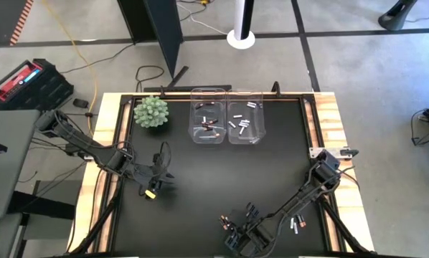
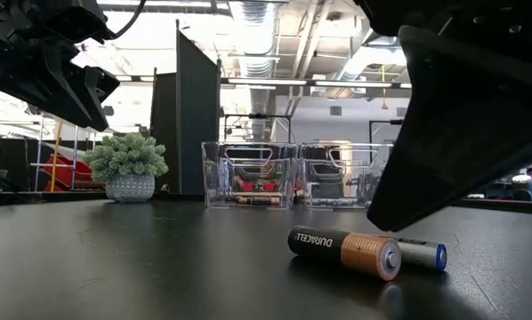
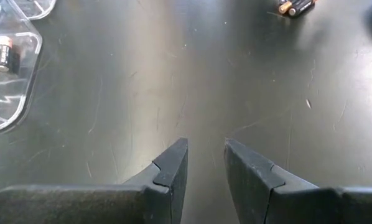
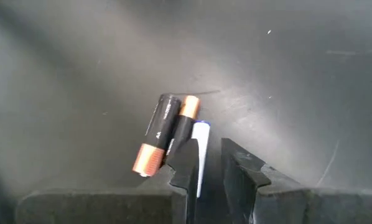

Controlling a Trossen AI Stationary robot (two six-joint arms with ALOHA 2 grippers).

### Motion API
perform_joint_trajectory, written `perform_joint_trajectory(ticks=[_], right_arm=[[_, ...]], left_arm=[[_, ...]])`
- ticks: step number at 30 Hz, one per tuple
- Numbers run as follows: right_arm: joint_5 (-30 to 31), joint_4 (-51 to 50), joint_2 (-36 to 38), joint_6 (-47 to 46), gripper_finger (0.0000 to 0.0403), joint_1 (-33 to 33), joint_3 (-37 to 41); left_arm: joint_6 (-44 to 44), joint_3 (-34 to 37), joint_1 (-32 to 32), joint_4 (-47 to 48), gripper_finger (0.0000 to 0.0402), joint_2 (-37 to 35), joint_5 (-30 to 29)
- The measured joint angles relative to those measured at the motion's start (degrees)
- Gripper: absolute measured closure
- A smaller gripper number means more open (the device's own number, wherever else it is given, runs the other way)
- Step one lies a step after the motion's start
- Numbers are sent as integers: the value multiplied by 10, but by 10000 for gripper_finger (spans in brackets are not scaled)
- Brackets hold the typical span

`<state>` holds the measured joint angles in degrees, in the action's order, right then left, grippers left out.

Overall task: Sort batteries
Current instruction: Put the white battery into the right transparent bin

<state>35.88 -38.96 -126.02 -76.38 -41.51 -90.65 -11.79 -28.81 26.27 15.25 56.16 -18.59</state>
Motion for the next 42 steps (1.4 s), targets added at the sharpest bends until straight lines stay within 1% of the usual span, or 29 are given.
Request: perform_joint_trajectory(ticks=[10,19,22,29,32,38,42], right_arm=[[0,9,0,3,317,1,0],[-1,37,-24,-6,317,3,-1],[-2,34,-25,-14,317,3,-1],[-6,24,-25,-1,318,3,-1],[-6,18,-25,-1,331,3,-1],[-6,17,-25,-1,373,3,-2],[-6,15,-25,-1,381,3,-2]], left_arm=[[0,0,0,0,303,0,0],[0,0,0,1,303,0,0],[-10,0,0,5,303,0,0],[-13,0,0,5,303,0,0],[-13,0,0,5,303,0,0],[-13,0,0,5,303,0,0],[-13,0,0,5,303,0,0]])
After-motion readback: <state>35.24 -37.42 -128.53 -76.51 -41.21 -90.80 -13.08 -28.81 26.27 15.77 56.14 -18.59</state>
